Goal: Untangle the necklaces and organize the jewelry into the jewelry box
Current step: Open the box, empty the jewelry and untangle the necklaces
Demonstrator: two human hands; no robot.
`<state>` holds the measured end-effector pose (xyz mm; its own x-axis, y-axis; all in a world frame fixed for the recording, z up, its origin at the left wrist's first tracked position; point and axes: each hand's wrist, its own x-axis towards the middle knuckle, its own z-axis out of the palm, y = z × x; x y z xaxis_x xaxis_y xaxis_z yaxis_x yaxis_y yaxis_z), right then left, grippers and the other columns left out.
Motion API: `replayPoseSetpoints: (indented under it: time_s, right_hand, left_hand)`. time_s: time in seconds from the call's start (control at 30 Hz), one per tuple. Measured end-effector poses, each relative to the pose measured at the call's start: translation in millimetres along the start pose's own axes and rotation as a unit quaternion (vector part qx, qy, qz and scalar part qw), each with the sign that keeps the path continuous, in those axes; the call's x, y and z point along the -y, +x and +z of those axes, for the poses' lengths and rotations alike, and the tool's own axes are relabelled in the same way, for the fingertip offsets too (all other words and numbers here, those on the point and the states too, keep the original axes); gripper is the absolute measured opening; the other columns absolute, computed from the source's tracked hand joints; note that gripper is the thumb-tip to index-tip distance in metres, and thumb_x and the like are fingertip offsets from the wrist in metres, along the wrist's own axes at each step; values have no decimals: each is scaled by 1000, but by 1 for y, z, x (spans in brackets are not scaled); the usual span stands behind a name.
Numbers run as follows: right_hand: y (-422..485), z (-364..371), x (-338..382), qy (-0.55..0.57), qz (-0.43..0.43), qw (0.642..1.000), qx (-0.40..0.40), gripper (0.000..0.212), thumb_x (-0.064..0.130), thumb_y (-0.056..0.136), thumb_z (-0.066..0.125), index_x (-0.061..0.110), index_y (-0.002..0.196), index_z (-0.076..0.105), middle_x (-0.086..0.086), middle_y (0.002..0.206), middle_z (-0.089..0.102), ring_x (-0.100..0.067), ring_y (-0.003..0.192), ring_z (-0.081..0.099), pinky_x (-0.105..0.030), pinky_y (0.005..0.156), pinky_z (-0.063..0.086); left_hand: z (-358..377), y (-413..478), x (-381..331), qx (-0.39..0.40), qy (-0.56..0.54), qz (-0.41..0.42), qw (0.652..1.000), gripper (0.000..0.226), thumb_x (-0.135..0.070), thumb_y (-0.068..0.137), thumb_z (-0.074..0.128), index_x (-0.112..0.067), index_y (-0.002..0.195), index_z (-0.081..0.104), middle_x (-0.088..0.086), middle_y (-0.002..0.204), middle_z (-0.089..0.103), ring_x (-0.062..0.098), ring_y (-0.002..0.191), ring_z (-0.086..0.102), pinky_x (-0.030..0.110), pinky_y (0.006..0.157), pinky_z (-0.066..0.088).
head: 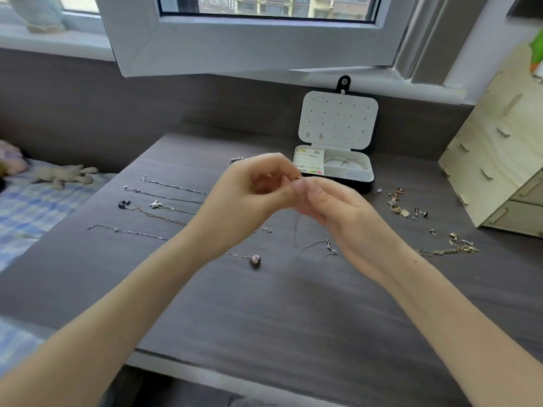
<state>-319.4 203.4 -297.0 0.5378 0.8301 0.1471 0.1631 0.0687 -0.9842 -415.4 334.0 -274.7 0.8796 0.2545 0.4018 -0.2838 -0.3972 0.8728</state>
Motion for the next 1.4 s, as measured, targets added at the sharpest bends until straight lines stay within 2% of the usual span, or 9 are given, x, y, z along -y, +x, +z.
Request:
replayPoseSetpoints:
  time_s: [0.17,0.33,0.53,0.6,0.7,0.9,1.03,1.17,1.4]
  right_hand:
    - [-9,18,0,-41,43,997,58,17,19,93,55,7,90,67,-1,59,61,-21,64,56,-28,72,48]
    - [-10,39,-11,-153,85,983,57,14,10,93,55,5,90,67,0,58,57,-9,50,48,-19,53,44]
    - [0,86,-42,-490,-61,868,44,19,13,92,53,10,97,71,-5,95,64,-24,93,58,-35,80,46]
    - [2,98,-52,-576,-131,806,39,5,4,76,68,7,79,70,-6,79,58,-29,77,57,-33,60,48]
    - [0,106,-54,-634,-169,754,26,30,1,39,83,16,50,60,3,57,51,-20,55,50,-19,38,33]
    - [-10,97,-55,-616,-200,761,26,11,18,62,76,17,63,65,3,66,59,-22,64,54,-25,44,46]
    - [-17,79,-50,-568,-210,796,9,18,29,77,60,15,76,72,1,75,64,-24,71,57,-26,53,48]
    - [-29,42,-48,-535,-192,820,-66,21,28,81,55,15,78,72,2,77,65,-25,70,57,-28,57,48]
    - [-71,-56,-54,-574,-63,784,-229,6,7,77,69,10,80,73,-4,77,67,-29,74,58,-26,68,38]
  left_hand:
    - [-38,-16,-7,-154,-162,-91,970,15,-8,87,60,-12,74,56,1,66,58,13,62,57,21,59,44]
    - [-89,-54,34,-286,2,-194,938,20,-7,88,58,-12,69,57,-2,57,57,10,55,54,22,58,40]
    - [-128,-93,74,-265,272,-324,867,17,-9,84,60,5,73,61,15,68,57,26,65,47,28,55,32]
    - [-137,-97,74,-234,358,-350,833,16,-14,82,61,0,74,62,11,69,60,26,70,53,29,56,34]
    - [-140,-97,73,-171,440,-367,802,11,-19,79,62,-10,74,63,8,76,62,28,81,57,31,62,40]
    - [-138,-88,68,-137,515,-389,751,28,-26,80,60,-16,106,56,15,114,48,36,113,44,41,93,34]
    - [-121,-73,58,-164,514,-338,771,36,-27,85,56,-16,119,54,16,127,42,35,120,40,42,99,28]
    - [-85,-48,48,-148,474,-230,837,30,-22,88,53,-15,116,59,13,126,46,33,113,46,40,97,35]
    - [35,-9,34,-8,348,0,937,22,-3,86,52,-10,98,69,7,111,59,27,102,55,26,80,35]
